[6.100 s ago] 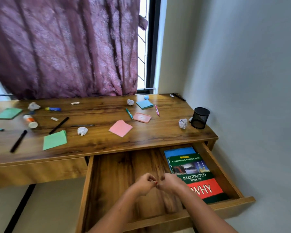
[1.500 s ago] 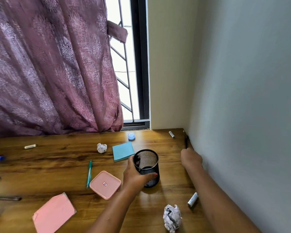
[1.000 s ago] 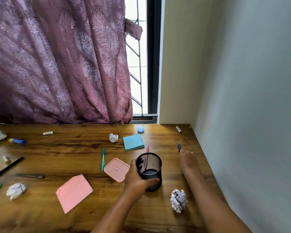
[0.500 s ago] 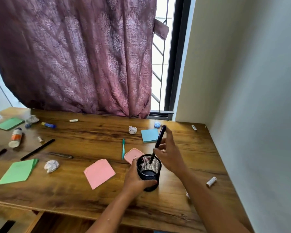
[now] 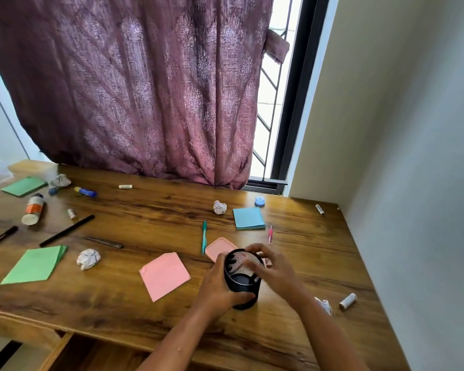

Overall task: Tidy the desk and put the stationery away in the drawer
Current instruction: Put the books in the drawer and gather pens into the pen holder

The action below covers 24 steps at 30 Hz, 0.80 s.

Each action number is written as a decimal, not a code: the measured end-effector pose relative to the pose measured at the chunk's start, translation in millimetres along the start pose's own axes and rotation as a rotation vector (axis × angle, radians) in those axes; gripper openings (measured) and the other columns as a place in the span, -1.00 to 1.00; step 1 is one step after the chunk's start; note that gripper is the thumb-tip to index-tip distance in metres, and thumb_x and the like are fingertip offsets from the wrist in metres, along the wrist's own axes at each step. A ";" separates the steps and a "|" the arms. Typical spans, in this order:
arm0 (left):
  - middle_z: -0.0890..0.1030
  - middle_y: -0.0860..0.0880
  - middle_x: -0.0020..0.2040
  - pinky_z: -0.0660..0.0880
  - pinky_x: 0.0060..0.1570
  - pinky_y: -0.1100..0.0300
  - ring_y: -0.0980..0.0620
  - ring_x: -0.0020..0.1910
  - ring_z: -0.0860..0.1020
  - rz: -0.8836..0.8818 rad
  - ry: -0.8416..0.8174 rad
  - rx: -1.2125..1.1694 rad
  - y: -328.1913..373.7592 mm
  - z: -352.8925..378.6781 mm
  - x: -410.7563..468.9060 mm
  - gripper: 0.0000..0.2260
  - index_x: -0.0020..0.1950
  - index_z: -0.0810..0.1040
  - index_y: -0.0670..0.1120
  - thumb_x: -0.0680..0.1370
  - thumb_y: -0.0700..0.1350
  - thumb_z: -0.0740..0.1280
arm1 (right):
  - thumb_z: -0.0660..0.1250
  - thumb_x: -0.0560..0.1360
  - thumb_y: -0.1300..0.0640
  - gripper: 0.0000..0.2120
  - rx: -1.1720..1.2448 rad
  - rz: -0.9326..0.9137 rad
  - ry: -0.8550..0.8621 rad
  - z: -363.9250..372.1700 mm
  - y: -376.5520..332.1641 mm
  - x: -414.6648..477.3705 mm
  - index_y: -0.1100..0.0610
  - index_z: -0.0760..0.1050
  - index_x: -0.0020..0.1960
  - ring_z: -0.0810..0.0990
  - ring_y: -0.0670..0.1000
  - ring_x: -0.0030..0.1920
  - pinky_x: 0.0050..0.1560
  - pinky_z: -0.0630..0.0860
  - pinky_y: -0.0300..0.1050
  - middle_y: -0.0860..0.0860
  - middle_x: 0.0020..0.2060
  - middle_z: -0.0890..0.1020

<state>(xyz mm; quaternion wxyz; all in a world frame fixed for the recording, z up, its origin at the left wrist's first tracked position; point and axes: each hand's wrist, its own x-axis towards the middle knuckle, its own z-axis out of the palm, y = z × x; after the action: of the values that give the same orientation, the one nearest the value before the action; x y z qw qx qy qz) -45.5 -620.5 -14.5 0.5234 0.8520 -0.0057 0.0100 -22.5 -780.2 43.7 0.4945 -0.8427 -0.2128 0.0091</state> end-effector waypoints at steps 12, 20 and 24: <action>0.48 0.15 0.22 0.49 0.17 0.22 0.14 0.18 0.47 -0.002 0.007 0.041 -7.9 0.7 4.1 -0.16 0.31 0.24 0.13 0.14 0.15 0.59 | 0.18 0.56 0.12 -0.76 -0.814 0.312 -0.045 -7.0 89.2 63.5 0.04 0.55 0.15 0.53 0.15 0.11 0.03 0.48 -0.09 0.11 0.11 0.55; 0.50 0.10 0.24 0.47 0.22 0.14 0.10 0.22 0.48 -0.025 0.008 0.046 -9.2 1.6 5.3 -0.12 0.31 0.25 0.10 0.09 0.22 0.56 | 0.32 0.46 0.18 -0.83 -0.689 0.423 0.123 -8.0 81.5 56.0 0.16 0.63 0.01 0.63 0.12 0.01 -0.06 0.50 -0.12 0.13 -0.01 0.67; 0.50 0.08 0.25 0.46 0.23 0.13 0.07 0.23 0.47 -0.040 0.007 0.052 -5.8 0.6 4.7 -0.10 0.32 0.25 0.09 0.07 0.23 0.55 | 0.48 0.39 0.22 -0.72 -0.214 0.466 0.297 -19.1 52.7 50.7 0.08 0.55 0.08 0.64 0.05 -0.10 -0.15 0.54 -0.08 0.05 -0.12 0.67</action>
<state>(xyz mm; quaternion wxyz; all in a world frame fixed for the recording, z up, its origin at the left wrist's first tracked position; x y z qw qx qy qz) -40.7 -618.5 -19.8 0.5014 0.8651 0.0135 0.0027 46.3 -799.5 19.2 0.4133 -0.9082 0.0612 -0.0234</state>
